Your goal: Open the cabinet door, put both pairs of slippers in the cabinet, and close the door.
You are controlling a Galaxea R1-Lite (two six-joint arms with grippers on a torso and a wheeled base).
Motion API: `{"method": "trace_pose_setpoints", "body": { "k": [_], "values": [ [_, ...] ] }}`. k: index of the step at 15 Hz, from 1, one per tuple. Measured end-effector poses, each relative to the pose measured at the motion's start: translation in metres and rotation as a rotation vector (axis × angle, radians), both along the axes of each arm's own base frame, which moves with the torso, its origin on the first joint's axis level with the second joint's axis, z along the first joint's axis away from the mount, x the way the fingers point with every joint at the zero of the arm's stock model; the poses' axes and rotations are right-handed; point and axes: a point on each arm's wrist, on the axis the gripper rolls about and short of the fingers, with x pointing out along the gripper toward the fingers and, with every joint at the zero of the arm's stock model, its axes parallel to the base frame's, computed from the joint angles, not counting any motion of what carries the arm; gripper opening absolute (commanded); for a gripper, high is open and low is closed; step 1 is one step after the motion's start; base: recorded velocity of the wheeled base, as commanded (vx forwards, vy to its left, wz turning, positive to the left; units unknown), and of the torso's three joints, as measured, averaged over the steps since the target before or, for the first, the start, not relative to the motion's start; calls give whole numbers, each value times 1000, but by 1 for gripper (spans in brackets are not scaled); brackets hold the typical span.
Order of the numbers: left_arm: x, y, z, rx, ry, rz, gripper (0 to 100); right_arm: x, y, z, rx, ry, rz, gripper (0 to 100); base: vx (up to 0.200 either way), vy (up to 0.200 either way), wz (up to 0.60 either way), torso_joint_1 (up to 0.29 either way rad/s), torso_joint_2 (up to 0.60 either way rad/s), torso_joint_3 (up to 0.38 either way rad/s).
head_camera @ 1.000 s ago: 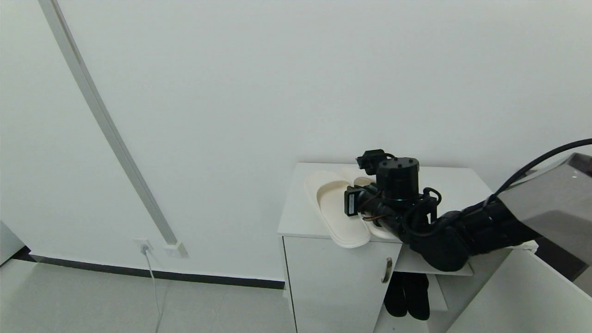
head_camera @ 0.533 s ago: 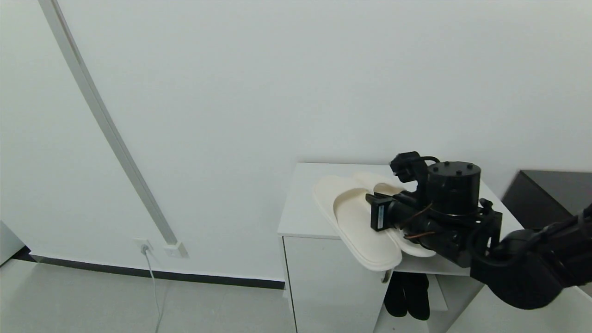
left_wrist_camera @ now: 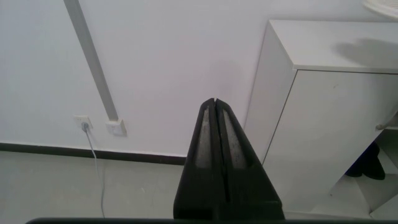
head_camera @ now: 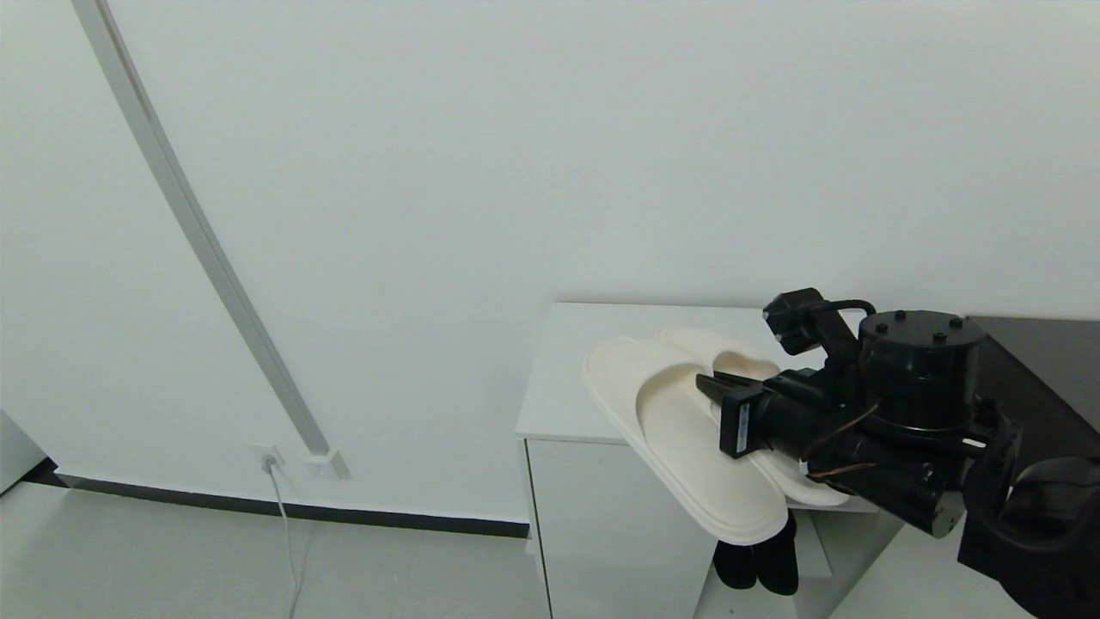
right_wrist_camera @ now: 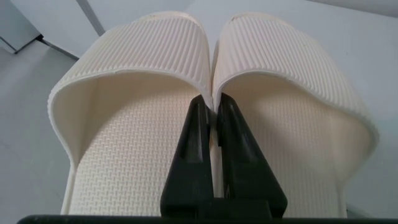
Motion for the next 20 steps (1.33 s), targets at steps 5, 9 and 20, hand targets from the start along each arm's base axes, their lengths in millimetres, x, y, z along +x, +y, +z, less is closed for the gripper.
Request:
{"method": "trace_pose_setpoints", "body": {
  "k": [5,9,20],
  "values": [
    [0,0,0,0,1,-1,0,-2,1,-1,-4,1,0,0,-120,0,0,8,3,1],
    [0,0,0,0,0,-1,0,-6,3,-3,-12,8,13,0,-200,0,0,0,2,6],
    [0,0,0,0,1,-1,0,-9,3,-7,-23,20,19,0,-91,0,0,2,1,1]
  ]
}}
